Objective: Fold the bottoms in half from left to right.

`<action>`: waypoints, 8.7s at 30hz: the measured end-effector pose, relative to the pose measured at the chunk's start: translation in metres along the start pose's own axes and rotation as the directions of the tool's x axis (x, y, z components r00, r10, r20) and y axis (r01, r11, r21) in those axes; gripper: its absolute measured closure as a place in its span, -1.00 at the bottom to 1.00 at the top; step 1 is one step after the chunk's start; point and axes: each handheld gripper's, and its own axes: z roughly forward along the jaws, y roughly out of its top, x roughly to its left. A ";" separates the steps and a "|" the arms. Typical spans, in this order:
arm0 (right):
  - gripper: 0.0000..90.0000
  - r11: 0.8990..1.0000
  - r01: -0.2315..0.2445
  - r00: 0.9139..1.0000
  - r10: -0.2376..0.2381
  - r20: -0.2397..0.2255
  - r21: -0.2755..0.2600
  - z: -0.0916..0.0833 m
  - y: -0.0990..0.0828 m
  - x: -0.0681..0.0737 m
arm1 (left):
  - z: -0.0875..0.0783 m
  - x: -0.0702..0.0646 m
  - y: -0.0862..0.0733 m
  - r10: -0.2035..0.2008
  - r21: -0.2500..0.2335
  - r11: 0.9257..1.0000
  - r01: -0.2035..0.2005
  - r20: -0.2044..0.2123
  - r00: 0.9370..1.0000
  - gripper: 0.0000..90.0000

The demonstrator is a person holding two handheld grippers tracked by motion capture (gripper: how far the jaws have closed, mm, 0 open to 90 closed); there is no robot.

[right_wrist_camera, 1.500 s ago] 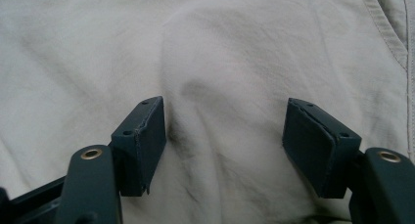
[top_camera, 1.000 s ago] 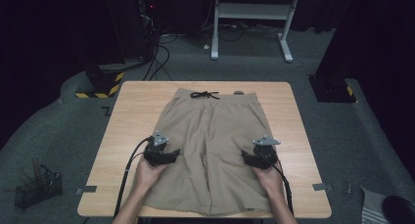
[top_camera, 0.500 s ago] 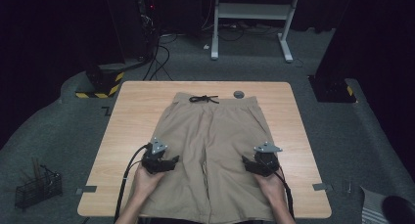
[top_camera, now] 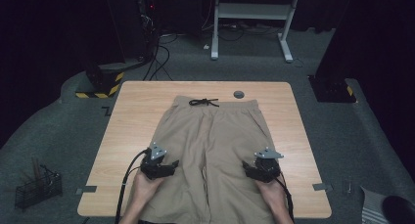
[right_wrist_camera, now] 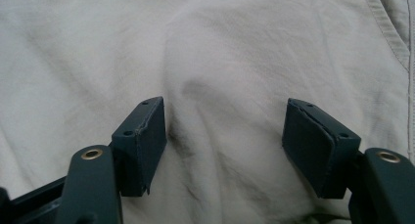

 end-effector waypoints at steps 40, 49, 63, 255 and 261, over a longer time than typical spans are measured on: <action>-0.11 0.998 -0.045 0.998 0.044 -0.034 -0.036 0.020 0.050 -0.017 | 0.025 0.018 0.059 -0.033 -0.003 0.999 0.033 0.030 0.999 -0.34; -0.11 0.999 -0.047 0.999 0.047 -0.010 -0.022 0.038 0.055 -0.022 | 0.045 0.018 0.063 -0.029 0.005 1.000 0.029 0.012 1.000 -0.31; -0.14 1.000 -0.011 1.000 0.011 0.003 0.018 0.048 0.048 -0.017 | 0.055 0.017 0.056 -0.010 0.039 0.999 0.010 -0.003 1.000 -0.26; -0.24 0.999 0.041 0.999 -0.041 -0.035 -0.002 0.073 0.068 0.015 | -0.002 0.033 0.142 -0.020 -0.128 0.990 0.057 0.277 0.961 0.97; -0.24 0.999 0.052 0.998 -0.052 -0.041 -0.003 0.078 0.073 0.023 | -0.003 0.029 0.150 -0.017 -0.149 0.987 0.065 0.302 0.953 0.97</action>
